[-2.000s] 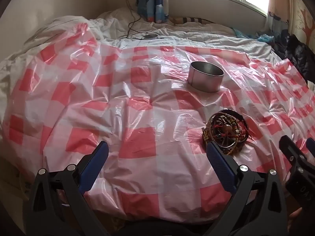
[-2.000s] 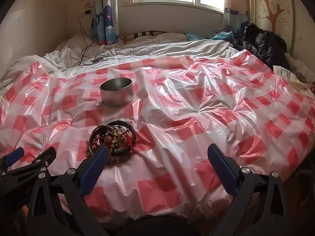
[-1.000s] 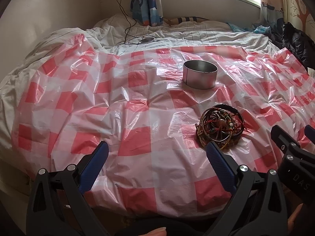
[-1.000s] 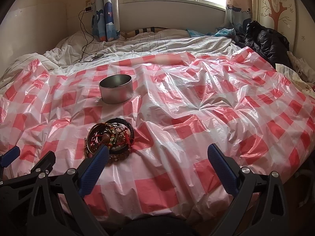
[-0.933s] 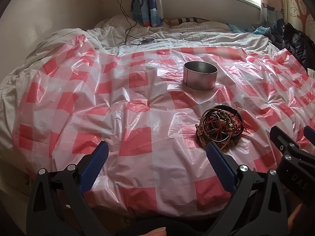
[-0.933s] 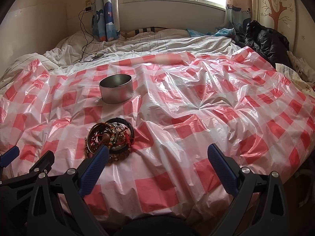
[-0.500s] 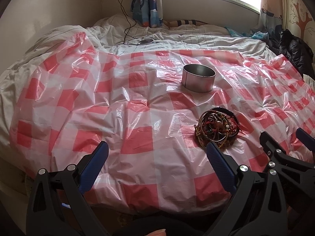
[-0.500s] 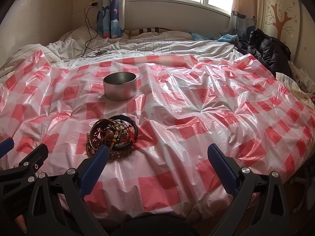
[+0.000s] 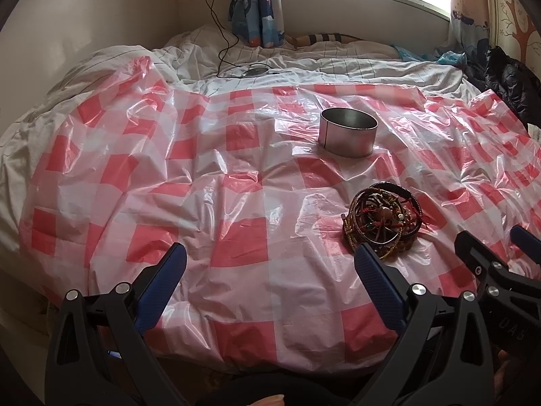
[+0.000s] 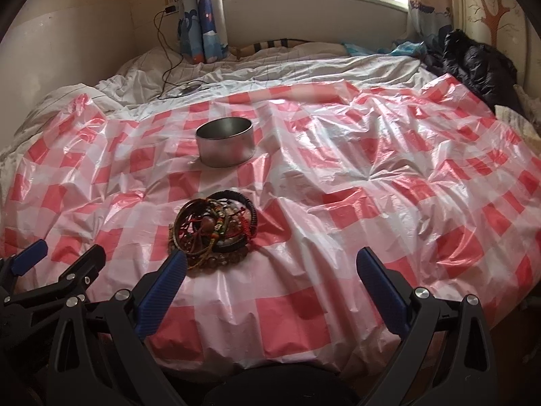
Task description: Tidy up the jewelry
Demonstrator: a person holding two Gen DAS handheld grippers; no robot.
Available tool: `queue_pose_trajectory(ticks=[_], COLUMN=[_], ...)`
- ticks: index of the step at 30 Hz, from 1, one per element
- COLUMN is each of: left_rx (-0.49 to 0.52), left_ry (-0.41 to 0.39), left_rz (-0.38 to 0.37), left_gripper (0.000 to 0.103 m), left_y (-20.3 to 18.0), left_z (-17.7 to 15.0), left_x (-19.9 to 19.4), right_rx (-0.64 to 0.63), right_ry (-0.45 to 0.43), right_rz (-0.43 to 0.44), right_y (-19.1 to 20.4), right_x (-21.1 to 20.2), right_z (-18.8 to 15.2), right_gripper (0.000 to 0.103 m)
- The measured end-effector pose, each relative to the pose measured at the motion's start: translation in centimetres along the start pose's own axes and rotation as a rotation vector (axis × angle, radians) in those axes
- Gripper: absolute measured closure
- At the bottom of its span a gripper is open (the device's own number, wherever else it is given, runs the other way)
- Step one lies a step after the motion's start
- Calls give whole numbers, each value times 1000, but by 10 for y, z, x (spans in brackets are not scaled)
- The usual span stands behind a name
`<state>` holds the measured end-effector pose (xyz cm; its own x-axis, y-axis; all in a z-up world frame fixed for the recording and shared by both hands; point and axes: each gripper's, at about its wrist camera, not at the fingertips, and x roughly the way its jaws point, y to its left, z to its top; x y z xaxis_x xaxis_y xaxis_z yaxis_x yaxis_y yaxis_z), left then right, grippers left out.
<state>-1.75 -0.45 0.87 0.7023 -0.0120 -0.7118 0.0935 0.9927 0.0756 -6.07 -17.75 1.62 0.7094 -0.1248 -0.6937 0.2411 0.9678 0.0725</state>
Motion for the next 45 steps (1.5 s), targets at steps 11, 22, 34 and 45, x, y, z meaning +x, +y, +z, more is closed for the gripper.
queue_pose_trajectory(ticks=[11, 22, 34, 45], left_rx=[-3, -29, -27, 12], left_ry=[-1, 18, 48, 94], left_rz=[-7, -74, -86, -154], left_gripper=[8, 8, 8, 8], left_y=[-1, 2, 0, 11], left_z=[-1, -2, -2, -3], left_x=[0, 3, 5, 7], right_rx=[-6, 5, 15, -18], right_ry=[-56, -20, -12, -163], right_rz=[-26, -26, -18, 78], right_y=[0, -4, -6, -10], right_x=[-10, -4, -3, -34], right_z=[-2, -5, -4, 0], right_gripper=[7, 7, 7, 7])
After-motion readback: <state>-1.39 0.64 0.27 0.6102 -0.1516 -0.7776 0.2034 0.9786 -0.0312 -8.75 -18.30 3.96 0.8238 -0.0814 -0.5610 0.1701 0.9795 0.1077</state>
